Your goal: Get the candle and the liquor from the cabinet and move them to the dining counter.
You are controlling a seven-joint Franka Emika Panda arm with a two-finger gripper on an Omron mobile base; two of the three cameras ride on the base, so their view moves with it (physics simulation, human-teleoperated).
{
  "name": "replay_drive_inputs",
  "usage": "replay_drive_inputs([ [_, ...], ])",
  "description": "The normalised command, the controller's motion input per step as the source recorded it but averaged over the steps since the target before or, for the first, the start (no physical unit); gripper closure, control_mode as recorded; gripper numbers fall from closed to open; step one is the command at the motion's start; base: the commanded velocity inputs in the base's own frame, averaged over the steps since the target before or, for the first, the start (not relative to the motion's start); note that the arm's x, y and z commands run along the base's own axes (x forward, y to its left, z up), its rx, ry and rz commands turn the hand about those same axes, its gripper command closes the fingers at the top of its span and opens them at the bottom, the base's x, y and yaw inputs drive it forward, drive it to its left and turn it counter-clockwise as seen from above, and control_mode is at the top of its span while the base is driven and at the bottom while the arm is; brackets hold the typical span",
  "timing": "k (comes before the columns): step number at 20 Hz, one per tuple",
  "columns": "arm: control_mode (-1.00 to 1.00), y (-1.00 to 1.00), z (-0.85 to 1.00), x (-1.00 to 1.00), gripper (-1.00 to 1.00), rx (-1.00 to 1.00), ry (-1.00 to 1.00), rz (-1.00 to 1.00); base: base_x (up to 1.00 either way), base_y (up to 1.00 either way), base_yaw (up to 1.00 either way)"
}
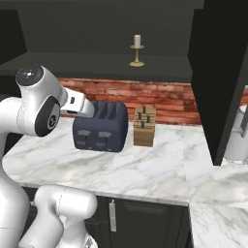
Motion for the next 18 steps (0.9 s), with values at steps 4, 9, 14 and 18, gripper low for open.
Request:
replay_drive_inputs([
  [4, -1.0, -0.03, 0.0, 0.0, -1.0, 0.0, -0.02, 0.0, 0.0, 0.0, 0.0],
  [9, -1.0, -0.11, 0.42, 0.0, -1.0, 0.01, -0.09, 0.0, 0.0, 0.0, 0.0],
  [14, -1.0, -0.04, 0.49, 0.0, -1.0, 0.0, -0.05, 0.0, 0.0, 0.0, 0.0],
  [18, -1.0, -0.13, 0.47, 0.05, -1.0, 0.0, 0.0, 0.0, 0.0, 0.0, 0.0],
])
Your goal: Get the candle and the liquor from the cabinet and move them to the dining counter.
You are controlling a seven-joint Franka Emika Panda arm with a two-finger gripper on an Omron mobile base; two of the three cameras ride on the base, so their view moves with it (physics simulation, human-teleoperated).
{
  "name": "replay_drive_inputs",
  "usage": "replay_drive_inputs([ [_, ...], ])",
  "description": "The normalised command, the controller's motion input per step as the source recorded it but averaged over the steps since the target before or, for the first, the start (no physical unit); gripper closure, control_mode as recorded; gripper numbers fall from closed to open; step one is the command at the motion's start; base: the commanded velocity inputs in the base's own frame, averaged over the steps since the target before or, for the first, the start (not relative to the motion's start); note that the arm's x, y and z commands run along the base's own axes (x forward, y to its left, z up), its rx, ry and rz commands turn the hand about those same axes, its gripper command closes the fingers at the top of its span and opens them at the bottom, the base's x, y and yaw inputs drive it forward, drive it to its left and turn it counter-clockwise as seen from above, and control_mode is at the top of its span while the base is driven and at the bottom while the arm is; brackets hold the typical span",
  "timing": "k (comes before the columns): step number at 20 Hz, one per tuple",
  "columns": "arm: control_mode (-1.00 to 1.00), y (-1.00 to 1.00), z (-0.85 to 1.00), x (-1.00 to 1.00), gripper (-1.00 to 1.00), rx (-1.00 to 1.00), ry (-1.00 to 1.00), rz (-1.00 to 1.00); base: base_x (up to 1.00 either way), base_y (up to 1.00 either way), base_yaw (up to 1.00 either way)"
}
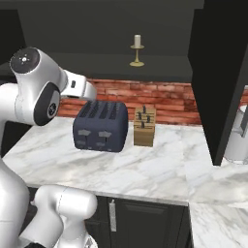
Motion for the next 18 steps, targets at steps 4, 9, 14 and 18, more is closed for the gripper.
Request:
replay_drive_inputs([
  [4, -1.0, -0.32, 0.41, 0.19, -1.0, 0.0, 0.0, 0.0, 0.0, 0.0, 0.0],
  [9, -1.0, -0.36, 0.28, 0.27, -1.0, 0.0, 0.0, 0.0, 0.0, 0.0, 0.0],
  [14, -1.0, -0.34, 0.21, 0.2, -1.0, 0.0, -0.11, 0.0, 0.0, 0.0, 0.0],
  [18, -1.0, -0.21, 0.25, 0.03, -1.0, 0.0, -0.27, 0.0, 0.0, 0.0, 0.0],
])
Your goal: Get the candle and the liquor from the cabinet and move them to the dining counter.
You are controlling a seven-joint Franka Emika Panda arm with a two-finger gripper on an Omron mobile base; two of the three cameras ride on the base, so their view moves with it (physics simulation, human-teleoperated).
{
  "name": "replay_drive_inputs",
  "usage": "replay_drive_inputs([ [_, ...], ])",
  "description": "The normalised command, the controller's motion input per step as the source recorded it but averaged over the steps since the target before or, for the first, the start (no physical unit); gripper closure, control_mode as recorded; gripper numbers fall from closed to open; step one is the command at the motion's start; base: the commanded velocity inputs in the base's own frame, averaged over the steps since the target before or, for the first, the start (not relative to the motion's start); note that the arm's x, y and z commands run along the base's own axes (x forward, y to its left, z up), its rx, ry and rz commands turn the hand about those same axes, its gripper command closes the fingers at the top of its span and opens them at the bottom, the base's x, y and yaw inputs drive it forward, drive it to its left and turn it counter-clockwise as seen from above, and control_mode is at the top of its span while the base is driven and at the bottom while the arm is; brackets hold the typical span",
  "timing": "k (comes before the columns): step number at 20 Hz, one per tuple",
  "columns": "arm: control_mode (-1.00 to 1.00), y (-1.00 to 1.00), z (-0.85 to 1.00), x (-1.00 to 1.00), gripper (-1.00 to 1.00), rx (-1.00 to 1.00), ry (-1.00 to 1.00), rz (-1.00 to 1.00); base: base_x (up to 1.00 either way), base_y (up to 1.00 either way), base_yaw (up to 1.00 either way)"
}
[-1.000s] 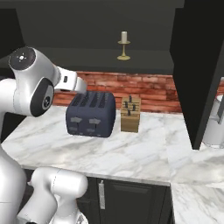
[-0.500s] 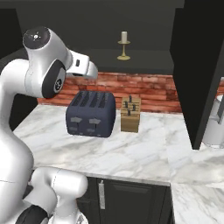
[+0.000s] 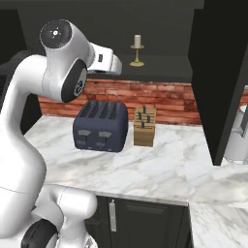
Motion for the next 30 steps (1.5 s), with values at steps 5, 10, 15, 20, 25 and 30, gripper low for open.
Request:
replay_drive_inputs([
  [5, -1.0, -0.08, 0.06, 0.24, -1.0, 0.0, -0.26, 0.0, 0.0, 0.0, 0.0],
  [10, -1.0, 0.0, 0.0, 0.56, -1.0, 0.0, -0.02, -0.01, 0.0, 0.0, 0.0],
  [15, -1.0, -0.15, 0.19, 0.43, -1.0, 0.0, 0.0, -0.05, 0.0, 0.0, 0.0],
  [20, -1.0, -0.25, 0.49, 0.26, -1.0, 0.0, 0.0, -0.06, 0.0, 0.0, 0.0],
  [25, -1.0, -0.19, 0.12, 0.31, -1.0, 0.0, 0.0, -0.01, 0.0, 0.0, 0.0],
  [30, -1.0, -0.16, -0.07, 0.32, -1.0, 0.0, -0.05, 0.0, 0.0, 0.0, 0.0],
])
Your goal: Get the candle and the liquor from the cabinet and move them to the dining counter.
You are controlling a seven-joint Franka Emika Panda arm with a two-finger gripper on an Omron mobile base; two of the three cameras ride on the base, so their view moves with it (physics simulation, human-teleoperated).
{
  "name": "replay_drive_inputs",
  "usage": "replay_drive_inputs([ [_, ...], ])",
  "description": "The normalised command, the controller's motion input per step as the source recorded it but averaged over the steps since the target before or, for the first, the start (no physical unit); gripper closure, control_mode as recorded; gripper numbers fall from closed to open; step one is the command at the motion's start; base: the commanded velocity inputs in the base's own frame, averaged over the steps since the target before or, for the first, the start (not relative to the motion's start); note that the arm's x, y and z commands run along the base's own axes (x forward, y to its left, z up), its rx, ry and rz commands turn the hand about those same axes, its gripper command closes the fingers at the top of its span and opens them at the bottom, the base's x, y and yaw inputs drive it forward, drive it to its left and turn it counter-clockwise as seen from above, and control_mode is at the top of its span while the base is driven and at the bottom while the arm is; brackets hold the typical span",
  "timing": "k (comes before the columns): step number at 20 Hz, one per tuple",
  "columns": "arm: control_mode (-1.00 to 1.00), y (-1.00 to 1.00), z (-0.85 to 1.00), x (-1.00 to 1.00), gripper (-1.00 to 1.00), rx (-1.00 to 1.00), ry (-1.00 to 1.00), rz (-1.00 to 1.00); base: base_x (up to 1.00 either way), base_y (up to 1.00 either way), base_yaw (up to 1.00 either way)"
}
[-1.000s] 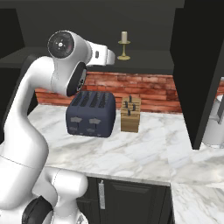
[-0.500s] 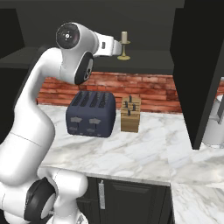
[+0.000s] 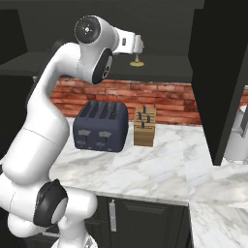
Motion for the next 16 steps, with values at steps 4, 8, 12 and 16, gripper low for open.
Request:
replay_drive_inputs([
  [4, -1.0, -0.13, -0.22, 0.29, -1.0, 0.0, -0.16, 0.0, 0.0, 0.0, 0.0],
  [8, -1.0, -0.09, -0.1, 0.29, -1.0, 0.0, -0.15, 0.0, 0.0, 0.0, 0.0],
  [12, -1.0, 0.0, 0.0, 0.33, -1.0, 0.0, -0.02, 0.0, 0.0, 0.0, 0.0],
  [16, -1.0, 0.0, 0.0, 0.45, -1.0, 0.0, 0.0, 0.0, 0.0, 0.0, 0.0],
])
